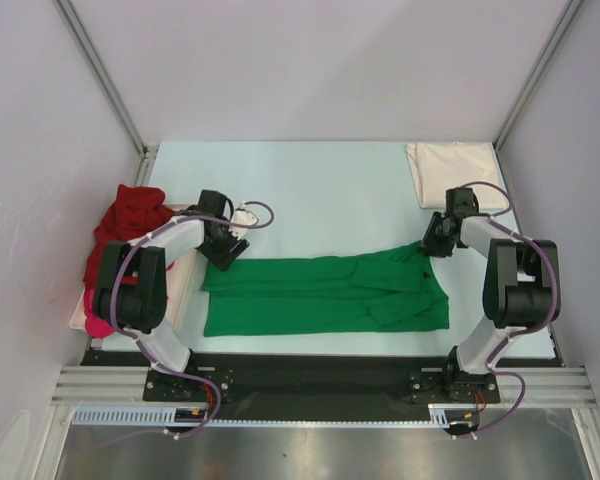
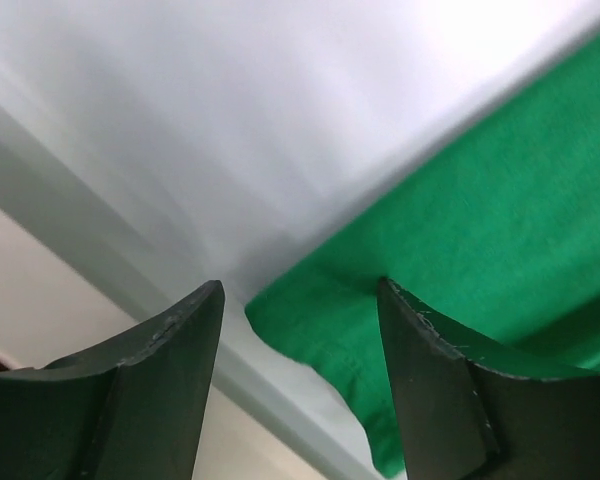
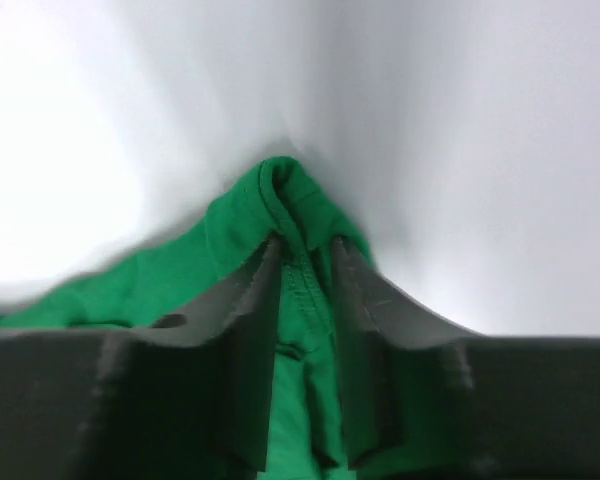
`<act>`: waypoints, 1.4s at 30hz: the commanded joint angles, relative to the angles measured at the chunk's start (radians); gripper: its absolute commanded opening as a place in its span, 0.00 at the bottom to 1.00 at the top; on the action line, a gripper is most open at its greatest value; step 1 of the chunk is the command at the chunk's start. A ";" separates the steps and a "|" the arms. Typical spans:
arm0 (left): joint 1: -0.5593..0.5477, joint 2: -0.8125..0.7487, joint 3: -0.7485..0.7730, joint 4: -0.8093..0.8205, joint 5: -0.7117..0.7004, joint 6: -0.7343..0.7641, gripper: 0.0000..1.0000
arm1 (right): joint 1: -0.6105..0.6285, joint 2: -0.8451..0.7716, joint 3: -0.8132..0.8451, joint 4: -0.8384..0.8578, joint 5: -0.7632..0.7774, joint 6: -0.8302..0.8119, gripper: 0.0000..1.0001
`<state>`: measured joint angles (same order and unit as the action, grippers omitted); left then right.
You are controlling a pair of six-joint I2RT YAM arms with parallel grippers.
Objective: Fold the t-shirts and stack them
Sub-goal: Fold the tshirt
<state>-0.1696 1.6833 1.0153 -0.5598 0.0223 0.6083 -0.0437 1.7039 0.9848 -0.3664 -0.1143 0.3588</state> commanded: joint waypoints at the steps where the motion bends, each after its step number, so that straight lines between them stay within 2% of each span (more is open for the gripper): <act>1: 0.005 0.032 -0.029 0.051 0.014 -0.001 0.64 | 0.007 0.048 0.044 0.075 -0.034 -0.003 0.23; 2: 0.001 0.032 -0.049 0.054 0.028 0.005 0.59 | 0.008 0.063 0.054 0.087 -0.041 -0.006 0.17; 3: -0.007 0.033 -0.066 0.054 0.039 0.013 0.51 | 0.010 0.077 0.066 0.090 -0.044 -0.011 0.07; 4: -0.011 0.030 -0.101 0.049 0.054 0.019 0.42 | 0.011 0.118 0.084 0.090 -0.050 -0.014 0.03; 5: -0.011 0.017 -0.116 0.031 0.103 0.027 0.26 | 0.019 0.138 0.127 0.090 -0.054 -0.014 0.00; 6: -0.018 0.004 -0.133 0.025 0.123 0.039 0.19 | 0.024 0.163 0.158 0.089 -0.059 -0.012 0.00; 7: -0.019 -0.011 -0.167 0.014 0.145 0.048 0.02 | 0.031 0.204 0.185 0.087 -0.068 -0.003 0.00; 8: -0.024 -0.051 -0.184 0.000 0.166 0.051 0.00 | 0.041 0.229 0.251 0.087 -0.070 0.000 0.00; 11: -0.030 -0.114 -0.234 -0.050 0.206 0.071 0.00 | 0.099 0.330 0.378 0.066 -0.061 0.017 0.00; 16: -0.096 -0.244 -0.308 -0.173 0.277 0.125 0.00 | 0.159 0.551 0.754 0.017 -0.082 0.074 0.00; 19: -0.232 -0.318 -0.360 -0.230 0.352 0.162 0.00 | 0.203 0.723 1.012 -0.040 -0.107 0.123 0.00; 20: -0.330 -0.336 -0.369 -0.247 0.369 0.159 0.00 | 0.215 0.768 1.081 -0.049 -0.110 0.134 0.00; 21: -0.381 -0.352 -0.376 -0.250 0.408 0.142 0.00 | 0.241 0.839 1.186 -0.055 -0.119 0.166 0.00; 23: -0.520 -0.373 -0.362 -0.240 0.424 0.101 0.00 | 0.261 0.908 1.288 -0.048 -0.142 0.210 0.00; 25: -0.591 -0.369 -0.331 -0.232 0.441 0.088 0.00 | 0.284 0.974 1.383 -0.025 -0.151 0.279 0.00; 28: -0.686 -0.318 -0.282 -0.200 0.476 0.068 0.02 | 0.306 0.991 1.398 0.047 -0.143 0.348 0.04; 30: -0.725 -0.271 -0.253 -0.195 0.499 0.061 0.07 | 0.317 0.988 1.407 0.069 -0.142 0.353 0.15; 31: -0.729 -0.261 -0.245 -0.209 0.510 0.064 0.14 | 0.320 0.979 1.416 0.054 -0.143 0.344 0.20; 32: -0.729 -0.261 -0.241 -0.218 0.505 0.067 0.18 | 0.323 0.967 1.431 0.041 -0.143 0.333 0.31; 34: -0.728 -0.296 -0.259 -0.221 0.470 0.067 0.29 | 0.318 0.898 1.422 0.000 -0.122 0.280 0.44; 35: -0.722 -0.347 -0.270 -0.221 0.425 0.065 0.33 | 0.314 0.870 1.401 -0.012 -0.107 0.258 0.56; 38: -0.688 -0.442 -0.303 -0.245 0.351 0.067 0.49 | 0.292 0.731 1.329 -0.069 -0.048 0.178 0.70; 39: -0.673 -0.500 -0.310 -0.258 0.331 0.068 0.54 | 0.285 0.696 1.301 -0.084 -0.021 0.158 0.72; 41: -0.608 -0.542 -0.310 -0.301 0.302 0.080 0.56 | 0.260 0.576 1.222 -0.117 0.022 0.112 0.73; 42: -0.584 -0.563 -0.311 -0.311 0.263 0.082 0.58 | 0.252 0.541 1.125 -0.126 0.075 0.108 0.73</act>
<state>-0.8146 1.1896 0.7097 -0.8124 0.3637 0.6781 0.2535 2.4767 2.2127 -0.4461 -0.1635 0.5526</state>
